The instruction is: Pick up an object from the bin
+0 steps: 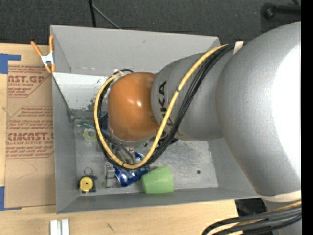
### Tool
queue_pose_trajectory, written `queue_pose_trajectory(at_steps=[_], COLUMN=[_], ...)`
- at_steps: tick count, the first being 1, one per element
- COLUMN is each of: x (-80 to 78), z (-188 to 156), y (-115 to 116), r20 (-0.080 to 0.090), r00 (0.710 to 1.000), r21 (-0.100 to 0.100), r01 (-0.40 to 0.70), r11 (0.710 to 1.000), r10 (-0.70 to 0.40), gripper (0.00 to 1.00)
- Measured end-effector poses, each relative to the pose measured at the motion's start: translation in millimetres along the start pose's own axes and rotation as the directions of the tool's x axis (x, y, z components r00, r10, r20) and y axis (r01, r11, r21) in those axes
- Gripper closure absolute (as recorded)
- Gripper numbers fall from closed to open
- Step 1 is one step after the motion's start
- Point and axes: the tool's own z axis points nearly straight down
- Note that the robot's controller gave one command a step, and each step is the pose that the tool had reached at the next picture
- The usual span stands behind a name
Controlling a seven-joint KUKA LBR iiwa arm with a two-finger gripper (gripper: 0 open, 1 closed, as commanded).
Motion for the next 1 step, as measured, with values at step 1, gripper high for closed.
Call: queue_pose_trajectory(at_steps=[1], x=[-1.2], z=[42.0], y=[-86.5], r20=[0.004], r00=[0.969], r21=[0.003], r01=[0.247], r11=[0.969], r10=[-0.247], gripper=[0.00])
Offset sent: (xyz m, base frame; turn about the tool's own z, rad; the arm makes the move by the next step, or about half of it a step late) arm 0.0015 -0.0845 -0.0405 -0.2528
